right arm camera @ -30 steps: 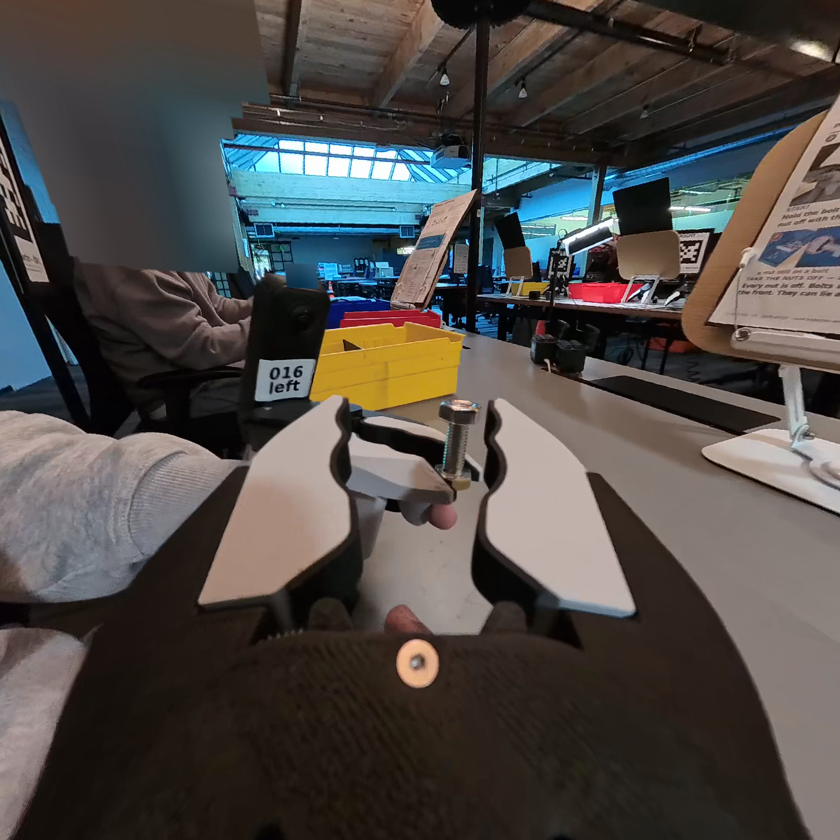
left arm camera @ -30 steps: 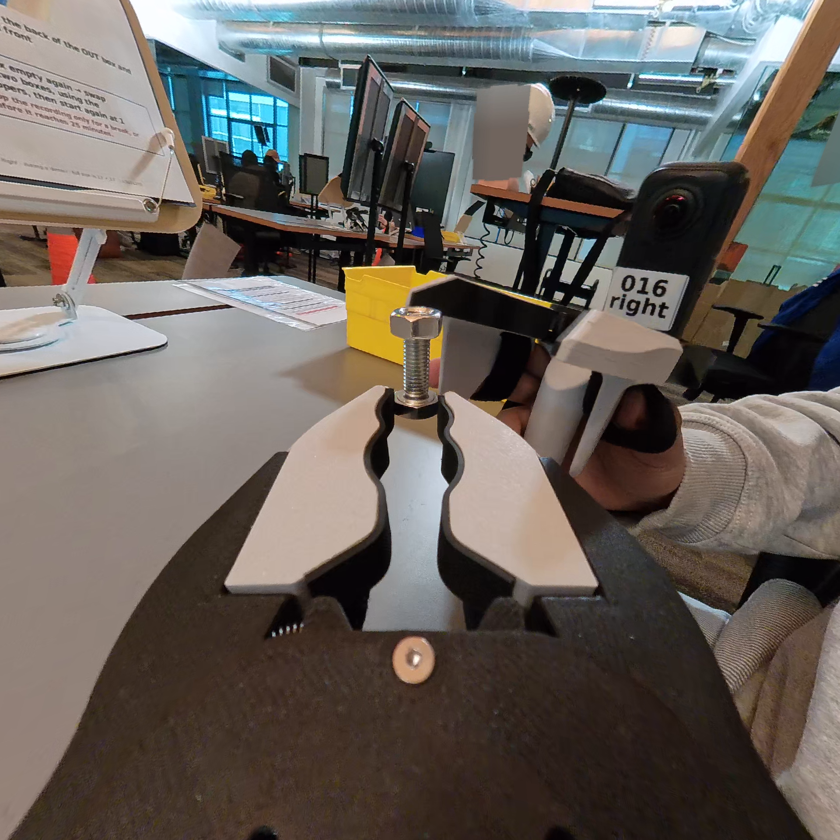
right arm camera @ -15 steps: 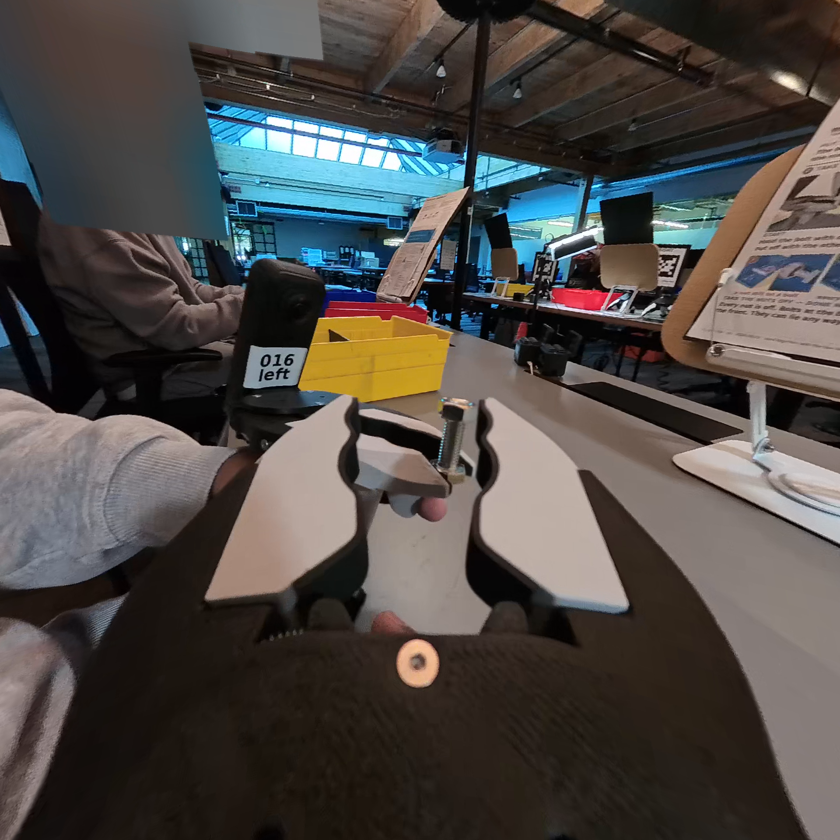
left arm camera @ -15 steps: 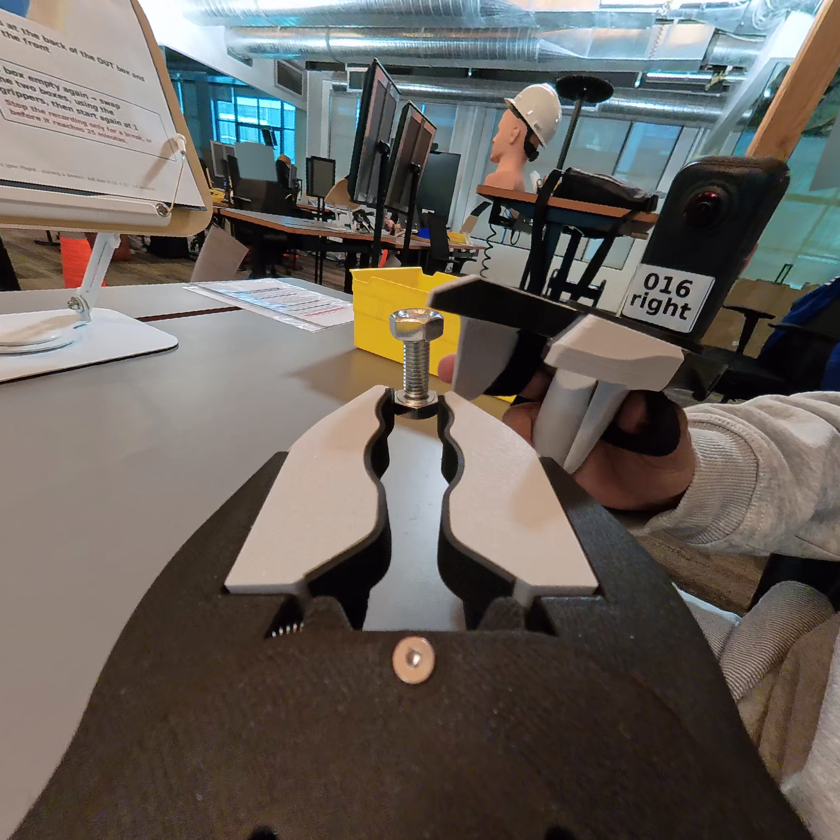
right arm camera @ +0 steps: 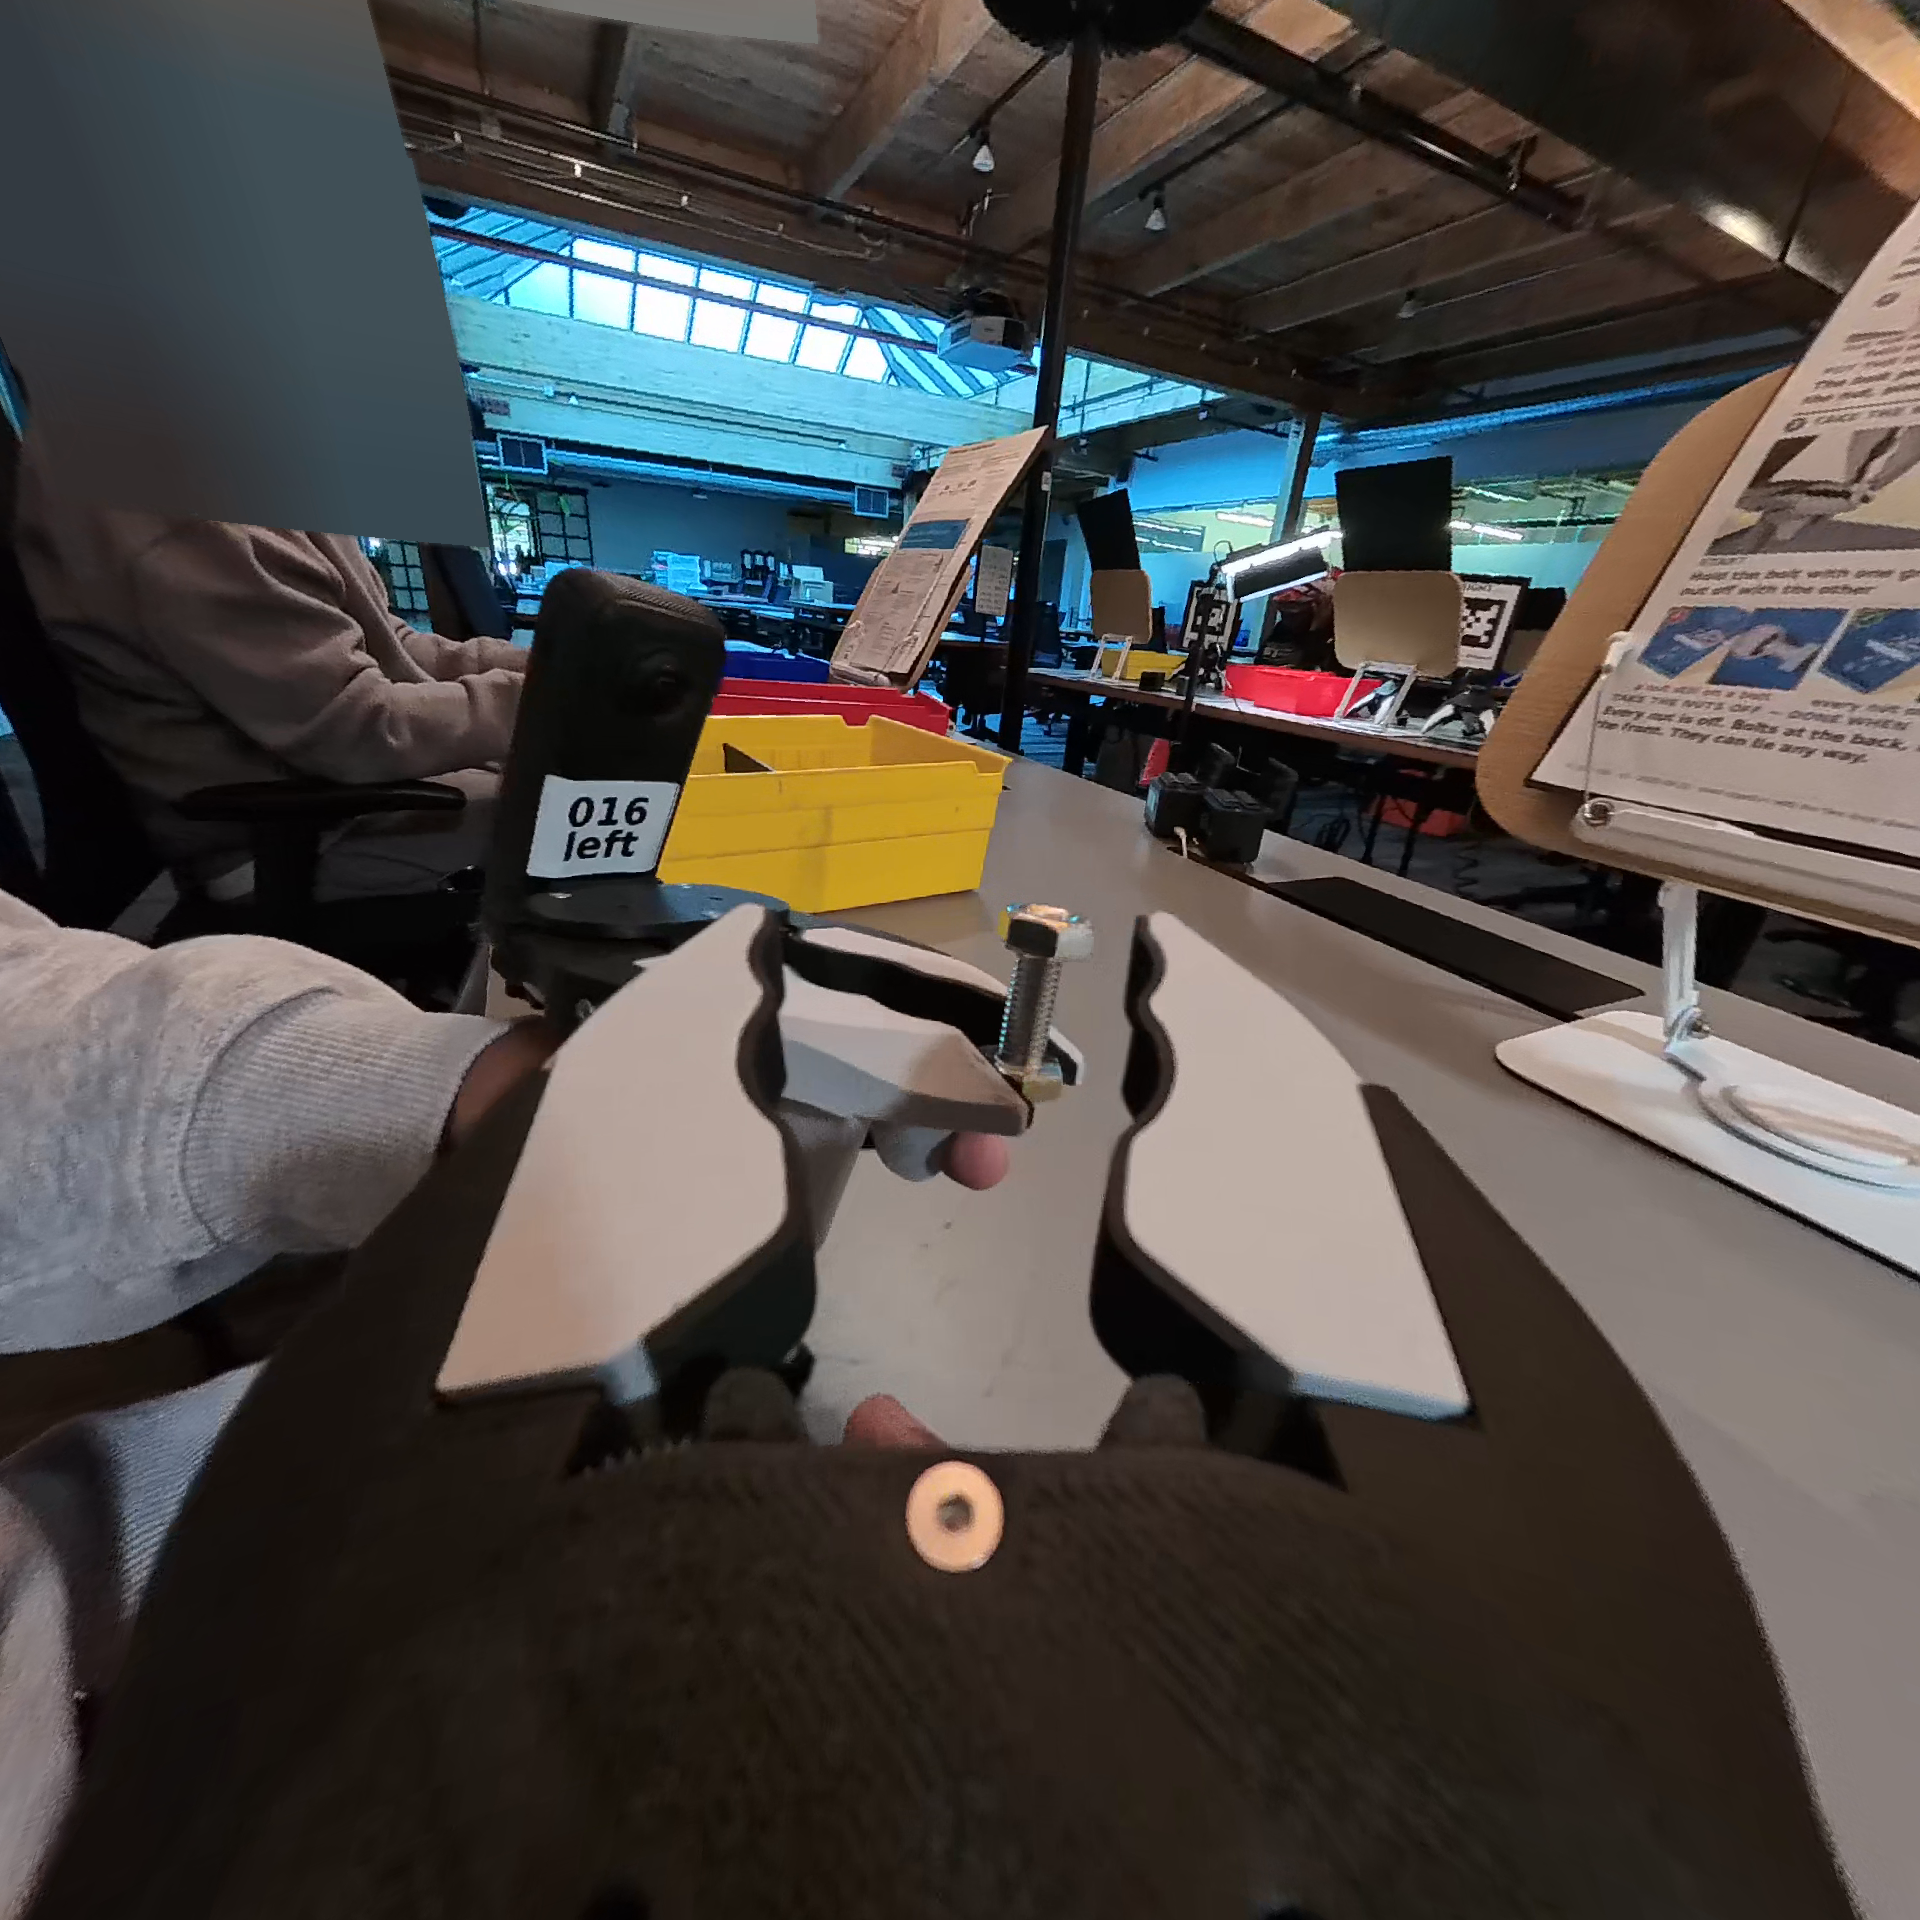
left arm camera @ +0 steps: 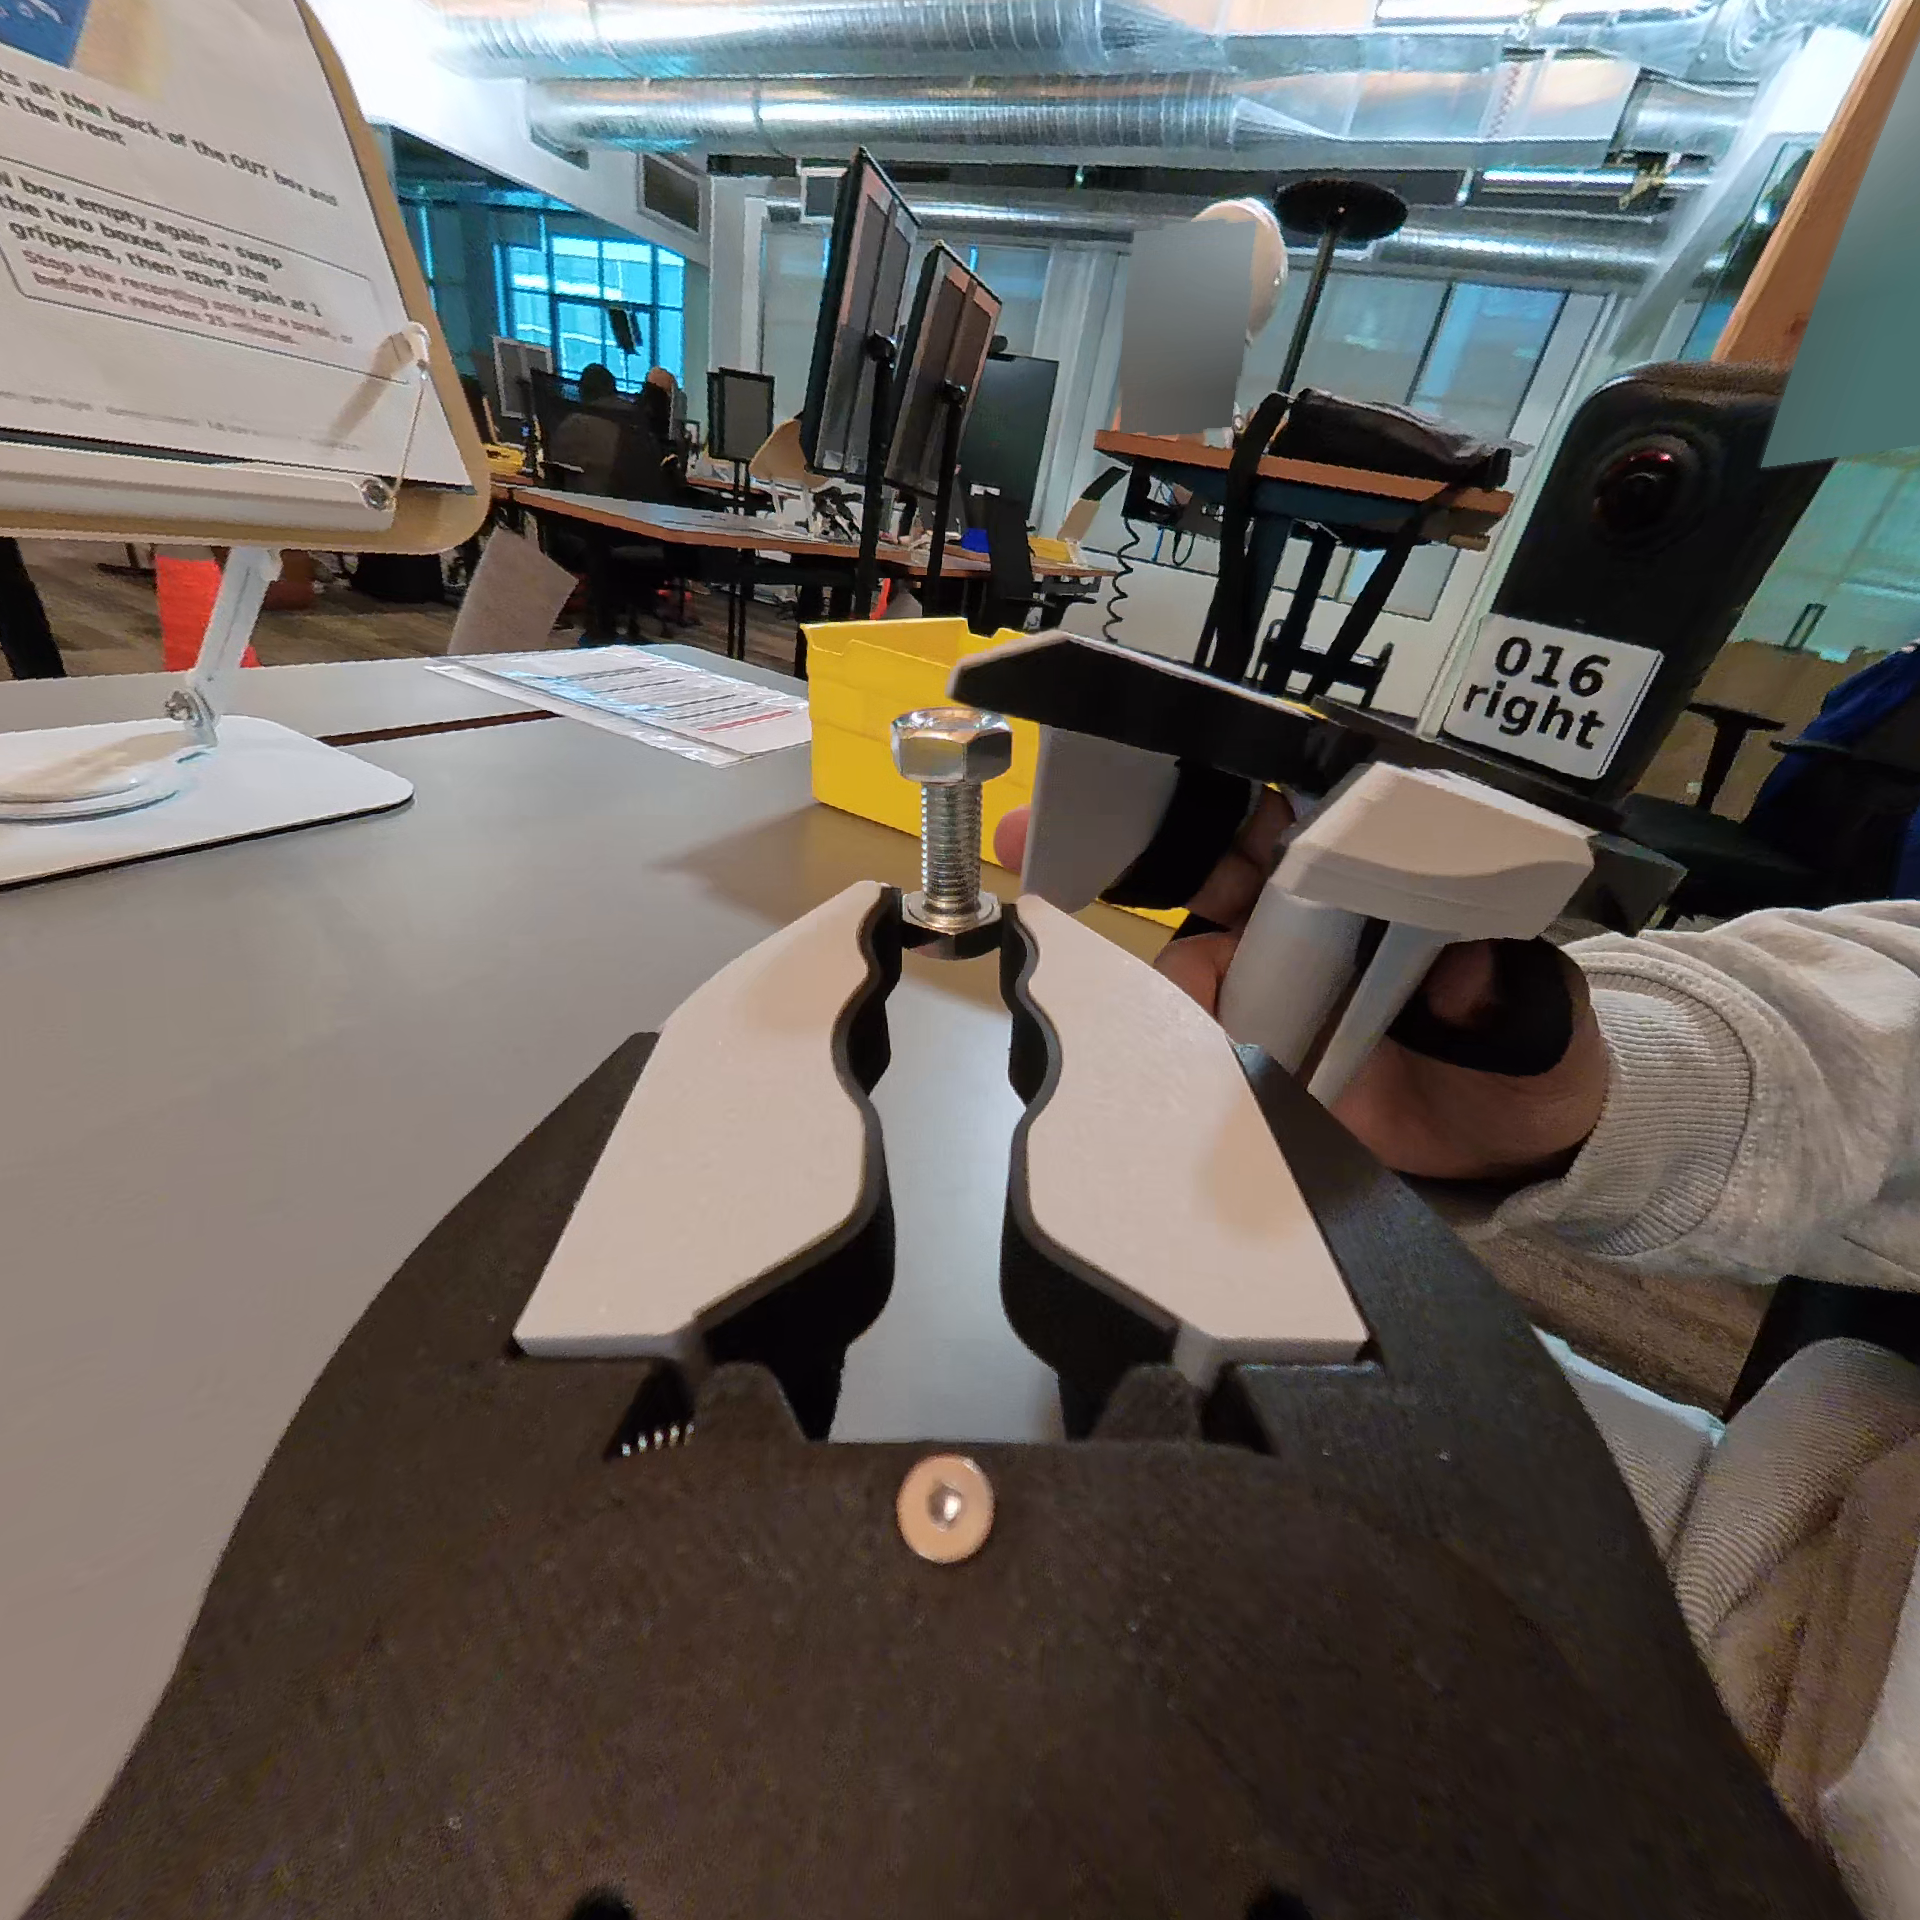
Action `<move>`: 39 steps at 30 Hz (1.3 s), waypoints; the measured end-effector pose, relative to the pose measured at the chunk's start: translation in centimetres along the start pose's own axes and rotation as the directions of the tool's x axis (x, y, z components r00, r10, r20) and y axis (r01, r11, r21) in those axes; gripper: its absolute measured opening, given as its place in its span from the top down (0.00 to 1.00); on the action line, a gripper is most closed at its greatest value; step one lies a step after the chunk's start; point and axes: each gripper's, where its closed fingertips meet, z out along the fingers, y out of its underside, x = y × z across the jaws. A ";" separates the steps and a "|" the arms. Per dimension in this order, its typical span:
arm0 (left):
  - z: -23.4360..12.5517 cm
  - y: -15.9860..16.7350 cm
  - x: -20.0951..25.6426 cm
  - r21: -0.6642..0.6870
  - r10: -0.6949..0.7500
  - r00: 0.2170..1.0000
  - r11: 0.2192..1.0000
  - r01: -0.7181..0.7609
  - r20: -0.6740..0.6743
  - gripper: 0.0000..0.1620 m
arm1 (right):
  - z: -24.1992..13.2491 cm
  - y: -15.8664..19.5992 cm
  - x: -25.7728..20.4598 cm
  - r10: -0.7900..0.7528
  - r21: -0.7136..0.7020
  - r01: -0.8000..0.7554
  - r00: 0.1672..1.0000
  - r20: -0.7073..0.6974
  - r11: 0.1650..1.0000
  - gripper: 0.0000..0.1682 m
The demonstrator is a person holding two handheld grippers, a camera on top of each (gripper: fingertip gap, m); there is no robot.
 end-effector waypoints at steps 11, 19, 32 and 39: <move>-0.9 0.1 2.4 0.028 -0.036 0.999 0.999 0.035 0.030 0.88 | -2.4 -0.7 -1.1 0.090 0.021 -0.090 0.996 0.002 0.996 0.57; -0.5 1.5 7.7 -0.006 -0.004 1.000 1.000 0.004 0.016 0.88 | -6.0 -1.2 -4.5 0.094 0.001 -0.094 0.995 0.035 0.996 0.55; 1.4 2.6 12.9 -0.016 0.044 0.999 0.999 -0.044 0.025 0.88 | -11.4 -2.3 -7.8 -0.004 -0.021 0.005 0.998 0.060 1.000 0.65; 1.3 2.6 12.4 -0.021 0.067 0.997 0.998 -0.066 0.030 0.88 | -11.9 -3.0 -6.0 0.046 0.019 -0.046 0.999 -0.018 0.999 0.67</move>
